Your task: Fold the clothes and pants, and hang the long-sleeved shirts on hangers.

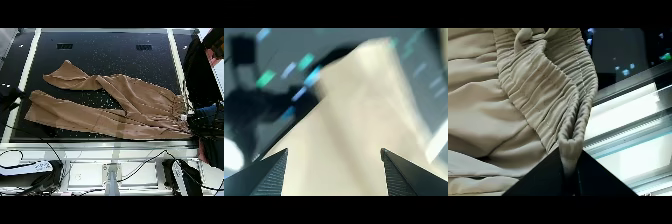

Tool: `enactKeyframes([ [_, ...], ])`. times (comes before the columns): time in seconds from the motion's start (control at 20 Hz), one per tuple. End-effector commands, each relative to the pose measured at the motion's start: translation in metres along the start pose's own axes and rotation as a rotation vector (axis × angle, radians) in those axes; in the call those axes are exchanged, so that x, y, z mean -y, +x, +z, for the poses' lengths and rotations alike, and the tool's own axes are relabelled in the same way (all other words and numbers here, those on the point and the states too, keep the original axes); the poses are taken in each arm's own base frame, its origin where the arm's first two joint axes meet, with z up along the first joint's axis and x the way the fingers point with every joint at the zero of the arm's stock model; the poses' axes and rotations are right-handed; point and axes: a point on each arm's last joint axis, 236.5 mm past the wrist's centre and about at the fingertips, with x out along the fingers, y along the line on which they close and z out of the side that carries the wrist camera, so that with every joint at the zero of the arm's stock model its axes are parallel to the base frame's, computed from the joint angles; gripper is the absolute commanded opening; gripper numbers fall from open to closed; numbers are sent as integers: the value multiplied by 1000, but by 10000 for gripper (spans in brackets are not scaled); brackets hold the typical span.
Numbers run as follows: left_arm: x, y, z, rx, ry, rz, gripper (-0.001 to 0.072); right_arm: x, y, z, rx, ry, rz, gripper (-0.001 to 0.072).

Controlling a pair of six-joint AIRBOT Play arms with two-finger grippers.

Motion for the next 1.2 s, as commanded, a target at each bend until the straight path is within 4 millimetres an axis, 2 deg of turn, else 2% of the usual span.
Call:
enactKeyframes([
  [0.0,-53,-23,-46,-74,-46,102,646,0,0,2,10,1,1,44],
  [0.1,-63,-20,-67,-5,-129,71,646,-1,0,2,11,2,4,44],
  [0.25,-62,7,-109,-34,-223,12,646,-4,0,8,36,7,18,44],
  [0.3,-61,15,-115,-34,-253,-2,646,-6,0,9,40,8,25,44],
  [0.45,-51,23,-99,61,-329,-63,646,-7,0,10,42,9,29,44],
  [0.6,-56,25,-92,95,-344,-53,645,-7,-1,13,56,10,29,44],
  [0.7,-60,28,-87,115,-346,-40,565,-7,-1,13,56,10,29,44],
  [0.8,-58,34,-87,111,-359,-48,565,-7,-1,13,56,10,29,44],
  [1.0,-36,52,-83,100,-350,-140,565,-7,-1,13,56,10,29,44],
  [1.05,-29,55,-80,106,-348,-166,546,-7,-1,13,57,10,29,44],
  [1.15,-19,55,-69,144,-346,-215,273,-6,-1,16,69,13,27,44],
])
